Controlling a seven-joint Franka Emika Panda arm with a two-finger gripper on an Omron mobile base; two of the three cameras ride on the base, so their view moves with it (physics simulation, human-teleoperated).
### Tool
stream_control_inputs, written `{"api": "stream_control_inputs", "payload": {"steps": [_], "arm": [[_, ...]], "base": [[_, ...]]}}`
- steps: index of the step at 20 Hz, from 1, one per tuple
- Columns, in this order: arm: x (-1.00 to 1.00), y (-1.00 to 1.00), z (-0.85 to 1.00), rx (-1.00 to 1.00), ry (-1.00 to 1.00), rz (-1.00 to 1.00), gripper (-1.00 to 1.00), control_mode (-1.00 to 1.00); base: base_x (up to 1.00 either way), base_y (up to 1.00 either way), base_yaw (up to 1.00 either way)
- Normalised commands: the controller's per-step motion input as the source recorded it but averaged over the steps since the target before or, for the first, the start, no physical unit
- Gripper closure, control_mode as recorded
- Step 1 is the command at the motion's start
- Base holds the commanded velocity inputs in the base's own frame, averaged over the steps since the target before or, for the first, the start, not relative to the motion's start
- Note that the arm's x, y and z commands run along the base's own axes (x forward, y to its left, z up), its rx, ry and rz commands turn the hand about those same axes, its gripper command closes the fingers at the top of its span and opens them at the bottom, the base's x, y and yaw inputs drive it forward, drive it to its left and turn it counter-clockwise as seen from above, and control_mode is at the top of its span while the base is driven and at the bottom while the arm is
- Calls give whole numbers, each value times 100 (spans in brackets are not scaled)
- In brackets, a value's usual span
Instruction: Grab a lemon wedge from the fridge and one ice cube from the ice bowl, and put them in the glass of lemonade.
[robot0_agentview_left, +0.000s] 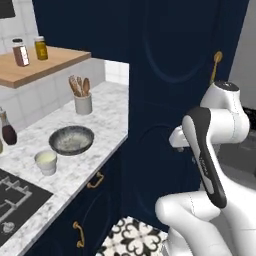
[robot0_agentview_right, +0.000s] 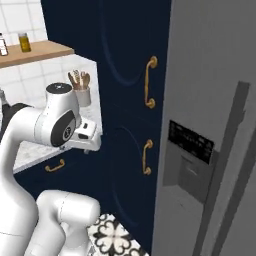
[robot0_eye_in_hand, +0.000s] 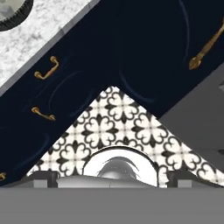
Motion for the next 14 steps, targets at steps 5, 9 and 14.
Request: {"api": "stream_control_inputs", "payload": {"steps": [5,9,14], "arm": [[0,0,0,0,0,0,-100,100],[0,0,0,0,0,0,-100,100],[0,0,0,0,0,0,-100,100]], "base": [[66,12,59],[60,6,58],[51,4,56]]}}
